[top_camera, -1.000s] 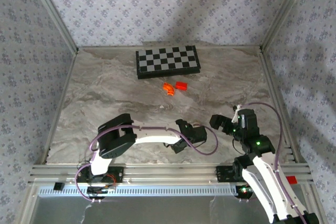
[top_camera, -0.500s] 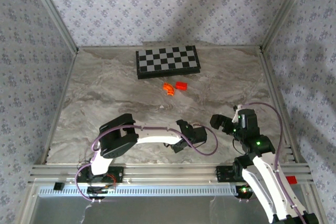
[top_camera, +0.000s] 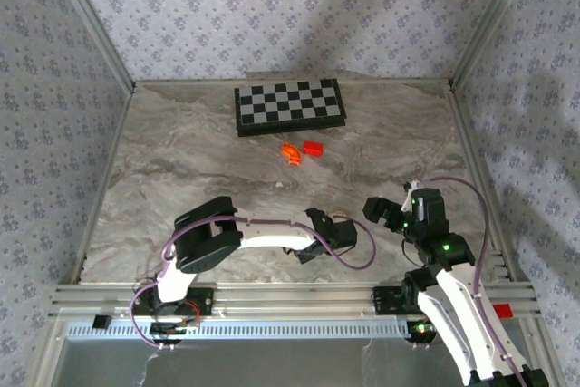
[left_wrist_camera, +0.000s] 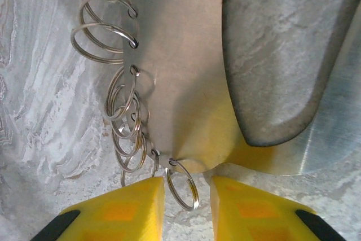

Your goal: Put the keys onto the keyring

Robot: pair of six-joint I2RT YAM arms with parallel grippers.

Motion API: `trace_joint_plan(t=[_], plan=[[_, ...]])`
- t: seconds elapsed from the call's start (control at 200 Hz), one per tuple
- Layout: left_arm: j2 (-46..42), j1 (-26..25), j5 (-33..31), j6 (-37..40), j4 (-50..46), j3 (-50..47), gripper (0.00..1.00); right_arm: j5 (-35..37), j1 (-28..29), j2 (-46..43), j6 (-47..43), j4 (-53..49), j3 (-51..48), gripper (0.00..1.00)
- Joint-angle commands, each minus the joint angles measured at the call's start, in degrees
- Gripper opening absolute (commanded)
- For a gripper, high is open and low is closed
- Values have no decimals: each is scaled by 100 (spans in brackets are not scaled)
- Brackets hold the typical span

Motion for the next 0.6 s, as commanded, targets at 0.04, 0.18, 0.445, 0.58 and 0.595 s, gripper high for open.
trace_joint_plan(t=[0.04,0.18,0.445,0.58,0.595], plan=[[99,18,-141,70,-132,-45,26,71,-37,-59,-35,-64,16,100],[133,18,-192,79,-131,-46,22,71,-39,-60,-49,-77,18,100],[93,6,-174,62,-149,-116,16,148,-33,-114,-76,-108,31,100],[57,7,-169,84,-166,-135,14,143,-37,-130,-72,-117,42,100],[51,3,-170,87,-179,-126,13,141,-35,-137,-75,-125,44,100]])
